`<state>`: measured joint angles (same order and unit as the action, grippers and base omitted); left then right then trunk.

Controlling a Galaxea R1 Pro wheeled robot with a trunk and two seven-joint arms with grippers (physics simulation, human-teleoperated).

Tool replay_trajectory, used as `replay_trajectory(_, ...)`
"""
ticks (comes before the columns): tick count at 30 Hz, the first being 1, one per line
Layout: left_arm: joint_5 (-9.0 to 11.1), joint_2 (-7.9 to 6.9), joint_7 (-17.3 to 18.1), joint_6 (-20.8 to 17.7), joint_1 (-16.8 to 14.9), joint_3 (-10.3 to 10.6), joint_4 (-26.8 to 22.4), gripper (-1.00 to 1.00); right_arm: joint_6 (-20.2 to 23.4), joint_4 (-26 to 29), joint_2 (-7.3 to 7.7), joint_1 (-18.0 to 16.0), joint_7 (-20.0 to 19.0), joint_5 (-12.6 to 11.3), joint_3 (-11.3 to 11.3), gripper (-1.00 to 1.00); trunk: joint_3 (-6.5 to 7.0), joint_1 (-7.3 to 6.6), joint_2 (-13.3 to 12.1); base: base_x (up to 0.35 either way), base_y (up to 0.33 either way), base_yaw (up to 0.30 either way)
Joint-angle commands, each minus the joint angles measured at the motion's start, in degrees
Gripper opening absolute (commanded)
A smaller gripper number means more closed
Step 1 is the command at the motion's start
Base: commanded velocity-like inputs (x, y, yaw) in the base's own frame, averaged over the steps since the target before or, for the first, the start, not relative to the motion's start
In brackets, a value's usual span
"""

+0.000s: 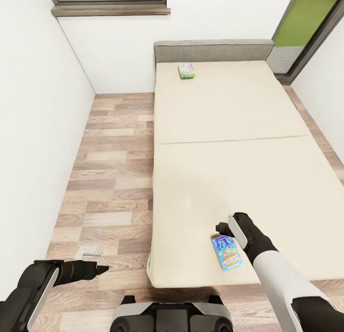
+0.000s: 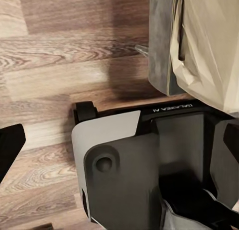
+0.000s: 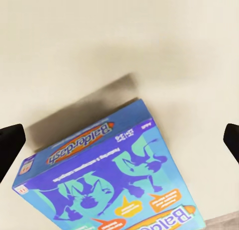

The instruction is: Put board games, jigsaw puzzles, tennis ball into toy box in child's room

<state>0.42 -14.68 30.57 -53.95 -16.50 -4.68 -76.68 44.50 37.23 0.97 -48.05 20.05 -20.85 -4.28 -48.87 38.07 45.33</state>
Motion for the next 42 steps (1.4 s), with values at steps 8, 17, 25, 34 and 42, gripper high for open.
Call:
replay_trajectory(8, 0.07, 0.0, 0.2, -0.37, -0.04, -0.06, -0.05, 1.0, 0.22, 0.18, 0.08, -0.02, 0.51, -0.6, -0.38, 1.0, -0.79, 0.01, 0.04, 0.0, 0.0, 0.0)
replay_trajectory(17, 0.1, 0.0, 0.2, -0.37, -0.02, -0.06, -0.05, 1.0, 0.23, 0.21, 0.08, -0.02, 0.51, -0.62, -0.38, 1.0, -1.63, 0.01, 0.04, 0.0, 0.0, 0.0)
replay_trajectory(25, 0.11, 0.0, 0.2, -0.37, -0.02, -0.06, -0.05, 1.0, 0.22, 0.21, 0.08, -0.02, 0.51, -0.67, -0.38, 1.0, -2.37, 0.01, 0.04, 0.0, 0.0, 0.0)
replay_trajectory(34, 0.11, 0.0, 0.2, -0.37, -0.02, -0.06, -0.05, 1.0, 0.16, 0.29, 0.05, -0.02, 0.51, -0.69, -0.38, 1.0, -3.06, 0.01, 0.04, 0.0, 0.0, 0.0)
replay_trajectory(42, 0.11, 0.0, 0.2, -0.37, -0.03, -0.06, -0.05, 1.0, 0.1, 0.37, 0.08, -0.01, 0.51, -0.69, -0.38, 1.0, -3.17, 0.01, 0.04, 0.0, 0.0, 0.0)
